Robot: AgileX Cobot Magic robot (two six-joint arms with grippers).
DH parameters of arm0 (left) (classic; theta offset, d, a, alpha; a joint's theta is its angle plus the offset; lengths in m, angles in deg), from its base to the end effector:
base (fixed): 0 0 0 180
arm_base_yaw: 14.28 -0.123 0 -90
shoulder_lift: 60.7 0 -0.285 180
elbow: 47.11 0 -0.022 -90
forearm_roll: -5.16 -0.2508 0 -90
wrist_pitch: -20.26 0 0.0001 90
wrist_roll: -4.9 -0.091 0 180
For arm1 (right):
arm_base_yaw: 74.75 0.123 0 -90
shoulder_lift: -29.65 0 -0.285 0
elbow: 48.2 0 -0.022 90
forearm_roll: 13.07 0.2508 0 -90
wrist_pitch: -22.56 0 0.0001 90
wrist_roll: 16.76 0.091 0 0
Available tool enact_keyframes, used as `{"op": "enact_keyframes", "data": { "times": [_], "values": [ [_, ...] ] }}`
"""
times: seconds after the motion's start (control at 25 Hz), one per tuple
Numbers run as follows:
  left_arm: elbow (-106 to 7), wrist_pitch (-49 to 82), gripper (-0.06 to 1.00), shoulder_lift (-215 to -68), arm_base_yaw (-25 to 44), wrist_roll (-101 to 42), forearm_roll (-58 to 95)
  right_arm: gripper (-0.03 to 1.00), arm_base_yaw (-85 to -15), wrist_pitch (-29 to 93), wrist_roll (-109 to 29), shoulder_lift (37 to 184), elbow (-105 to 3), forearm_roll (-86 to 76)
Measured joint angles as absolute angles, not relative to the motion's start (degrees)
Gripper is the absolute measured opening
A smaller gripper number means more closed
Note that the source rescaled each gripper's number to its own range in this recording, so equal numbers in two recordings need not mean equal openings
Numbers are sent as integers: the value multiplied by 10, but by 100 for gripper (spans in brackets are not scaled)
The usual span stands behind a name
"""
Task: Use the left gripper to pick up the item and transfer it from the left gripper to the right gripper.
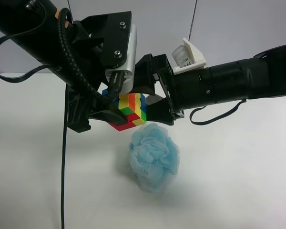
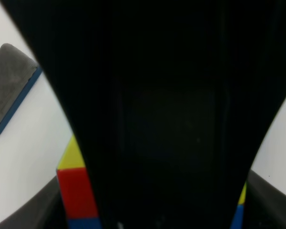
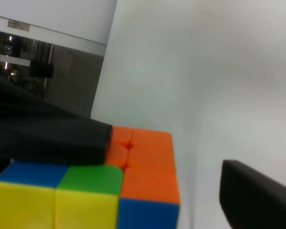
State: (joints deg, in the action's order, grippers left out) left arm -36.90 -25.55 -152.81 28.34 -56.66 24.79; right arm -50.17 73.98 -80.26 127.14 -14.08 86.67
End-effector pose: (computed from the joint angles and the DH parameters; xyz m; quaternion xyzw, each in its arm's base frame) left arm 0.2125 -0.2254 0.3022 0.6980 0.6458 -0.1036 0.2915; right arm 0.2342 0.1843 0.2268 -0.0939 0.8055 0.5572 0.1788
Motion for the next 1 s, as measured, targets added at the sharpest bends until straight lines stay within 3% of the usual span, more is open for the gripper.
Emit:
{"op": "enact_keyframes", "data": {
  "times": [0.12,0.2,0.24,0.32,0.36,0.4,0.44,0.68,0.72,0.84,0.92,1.0],
  "values": [
    [-369,-256,0,-1528,283,-570,248,99,-502,740,-803,1271,-141,867],
    [-369,-256,0,-1528,283,-571,248,87,-502,741,-803,1271,-141,867],
    [-369,-256,0,-1528,283,-571,248,77,-502,741,-803,1271,-141,867],
    [-369,-256,0,-1528,283,-572,248,47,-502,742,-803,1271,-141,867],
    [-369,-256,0,-1528,283,-572,248,29,-502,742,-803,1271,-141,867],
    [-369,-256,0,-1528,283,-572,247,5,-502,743,-802,1271,-141,867],
    [-369,-256,0,-1528,283,-572,244,0,-502,742,-800,1271,-141,867],
    [-369,-255,3,-1528,283,-578,243,0,-502,742,-796,1271,-141,866],
    [-369,-250,16,-1528,283,-578,244,0,-502,742,-796,1271,-141,866],
    [-369,-222,75,-1528,283,-578,246,0,-502,742,-796,1272,-141,865],
    [-369,-213,92,-1528,283,-578,246,0,-502,742,-796,1273,-141,865],
    [-369,-213,97,-1528,283,-578,246,0,-502,742,-796,1273,-141,865]
  ]
}}
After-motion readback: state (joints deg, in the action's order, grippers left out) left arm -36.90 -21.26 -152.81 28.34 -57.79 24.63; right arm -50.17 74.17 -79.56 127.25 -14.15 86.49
